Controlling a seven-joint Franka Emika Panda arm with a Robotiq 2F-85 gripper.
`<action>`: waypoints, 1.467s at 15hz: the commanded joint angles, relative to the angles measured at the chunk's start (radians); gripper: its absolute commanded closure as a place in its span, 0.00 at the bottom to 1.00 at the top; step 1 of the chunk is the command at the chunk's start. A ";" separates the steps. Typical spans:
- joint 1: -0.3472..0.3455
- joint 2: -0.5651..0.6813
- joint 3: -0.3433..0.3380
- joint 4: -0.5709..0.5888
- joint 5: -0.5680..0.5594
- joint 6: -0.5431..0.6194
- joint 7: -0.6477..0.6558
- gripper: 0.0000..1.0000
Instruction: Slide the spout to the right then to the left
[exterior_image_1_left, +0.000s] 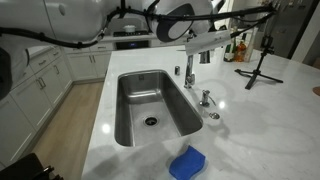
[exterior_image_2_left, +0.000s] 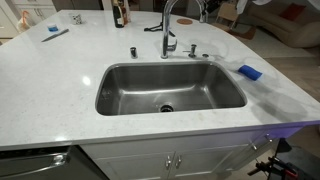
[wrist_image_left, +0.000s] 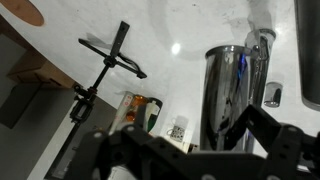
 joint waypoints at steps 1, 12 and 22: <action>0.074 0.021 -0.079 0.021 -0.058 0.064 0.189 0.00; 0.265 0.050 -0.278 0.105 -0.313 -0.177 0.549 0.00; 0.236 0.086 -0.207 0.204 -0.273 -0.328 0.423 0.00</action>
